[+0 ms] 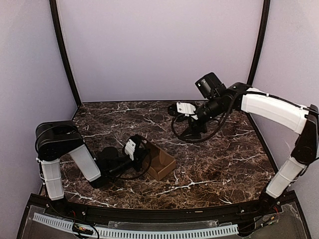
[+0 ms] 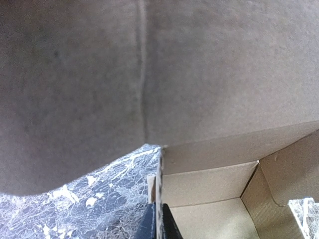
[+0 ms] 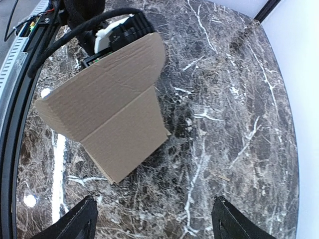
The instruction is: Fold the paper box
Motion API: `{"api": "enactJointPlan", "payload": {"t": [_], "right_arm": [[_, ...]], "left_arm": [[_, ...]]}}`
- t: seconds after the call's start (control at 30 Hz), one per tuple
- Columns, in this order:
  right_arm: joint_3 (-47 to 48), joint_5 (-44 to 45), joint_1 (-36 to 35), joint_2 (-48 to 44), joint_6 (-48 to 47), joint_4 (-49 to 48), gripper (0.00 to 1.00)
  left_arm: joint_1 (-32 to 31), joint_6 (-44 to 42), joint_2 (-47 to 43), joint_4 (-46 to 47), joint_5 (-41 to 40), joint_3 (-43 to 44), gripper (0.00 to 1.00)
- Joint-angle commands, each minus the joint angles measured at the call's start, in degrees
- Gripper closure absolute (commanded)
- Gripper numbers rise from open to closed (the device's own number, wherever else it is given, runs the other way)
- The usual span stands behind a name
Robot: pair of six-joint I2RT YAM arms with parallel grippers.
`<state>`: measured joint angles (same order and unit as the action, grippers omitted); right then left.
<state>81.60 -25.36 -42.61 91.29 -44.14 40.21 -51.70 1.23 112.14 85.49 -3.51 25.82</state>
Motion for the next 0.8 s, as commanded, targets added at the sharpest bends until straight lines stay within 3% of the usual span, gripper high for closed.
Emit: {"api": "enactJointPlan", "payload": {"t": [0.0, 0.13, 0.2, 0.4, 0.6, 0.77], "right_arm": [[17.1, 3.1, 1.3, 5.6, -4.6, 18.1, 0.19], [48.9, 2.8, -1.4, 18.7, 4.8, 34.6, 0.22], [56.7, 5.8, -3.5, 23.1, 10.7, 38.1, 0.26], [48.2, 7.8, -10.8, 23.1, 14.7, 38.2, 0.31], [46.0, 12.9, -15.9, 22.4, 18.1, 35.8, 0.34], [43.6, 20.1, -19.3, 23.5, 19.8, 33.4, 0.46]], "left_arm": [[-1.7, -3.1, -2.3, -6.8, -6.0, -0.4, 0.99], [-3.4, -5.0, -3.3, -7.7, -12.0, 0.1, 0.99], [-4.0, -5.0, -3.3, -8.3, -13.6, 0.7, 0.99], [-6.5, -6.7, -3.2, -9.7, -20.7, 1.4, 0.99], [-7.5, -6.4, -2.8, -7.9, -22.4, 0.8, 0.99], [-8.4, -6.3, -1.8, -5.8, -22.8, 0.7, 0.99]]}}
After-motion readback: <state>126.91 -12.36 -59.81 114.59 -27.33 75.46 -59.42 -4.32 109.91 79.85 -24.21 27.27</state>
